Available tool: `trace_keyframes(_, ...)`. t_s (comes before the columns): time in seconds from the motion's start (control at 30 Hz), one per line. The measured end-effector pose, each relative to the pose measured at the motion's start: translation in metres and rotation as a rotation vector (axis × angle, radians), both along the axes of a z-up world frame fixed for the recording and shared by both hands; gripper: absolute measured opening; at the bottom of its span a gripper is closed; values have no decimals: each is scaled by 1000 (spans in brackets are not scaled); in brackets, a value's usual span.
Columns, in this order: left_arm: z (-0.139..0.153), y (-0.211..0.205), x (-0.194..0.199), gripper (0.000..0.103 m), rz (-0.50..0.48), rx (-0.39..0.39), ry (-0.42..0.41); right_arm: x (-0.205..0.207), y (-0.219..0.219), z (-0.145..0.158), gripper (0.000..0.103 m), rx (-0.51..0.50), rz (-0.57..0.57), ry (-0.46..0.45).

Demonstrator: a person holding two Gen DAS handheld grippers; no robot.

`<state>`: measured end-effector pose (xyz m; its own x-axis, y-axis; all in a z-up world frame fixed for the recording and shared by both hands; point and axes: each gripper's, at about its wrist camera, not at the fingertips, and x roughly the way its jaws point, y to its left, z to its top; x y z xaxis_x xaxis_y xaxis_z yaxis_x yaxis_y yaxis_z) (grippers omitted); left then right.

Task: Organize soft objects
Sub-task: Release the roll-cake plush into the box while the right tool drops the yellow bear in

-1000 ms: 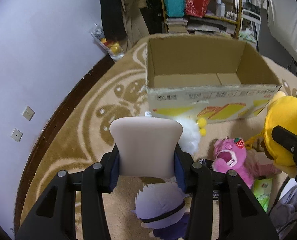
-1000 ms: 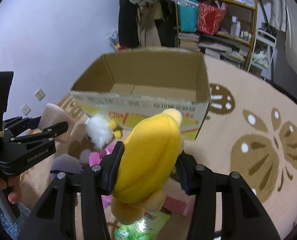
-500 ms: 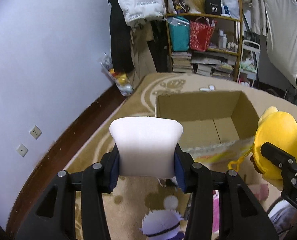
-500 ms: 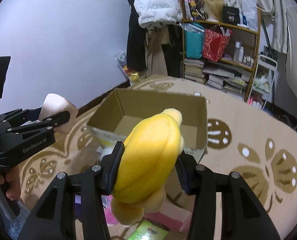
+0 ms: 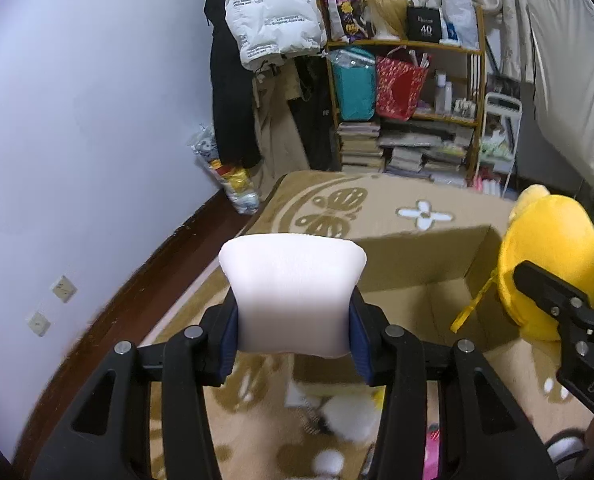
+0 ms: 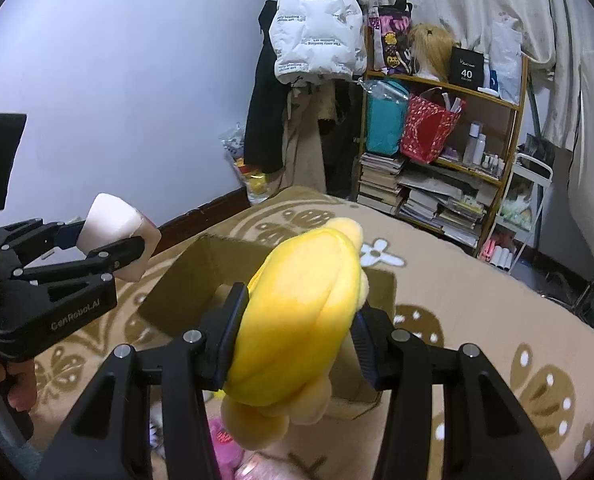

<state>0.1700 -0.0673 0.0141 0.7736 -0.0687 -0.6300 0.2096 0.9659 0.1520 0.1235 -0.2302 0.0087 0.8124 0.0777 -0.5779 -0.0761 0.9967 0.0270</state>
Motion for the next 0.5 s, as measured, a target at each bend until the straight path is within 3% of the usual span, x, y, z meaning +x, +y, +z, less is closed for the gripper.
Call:
trace_keyframes(0.1,-8,-4,7,45,-12,-19,-5,13,-6,-3,52,-6,-6,-1)
trace_keyframes(0.5,-38,-29,28,49,-39,37,28,45,-26,-38,53,26,-4,66)
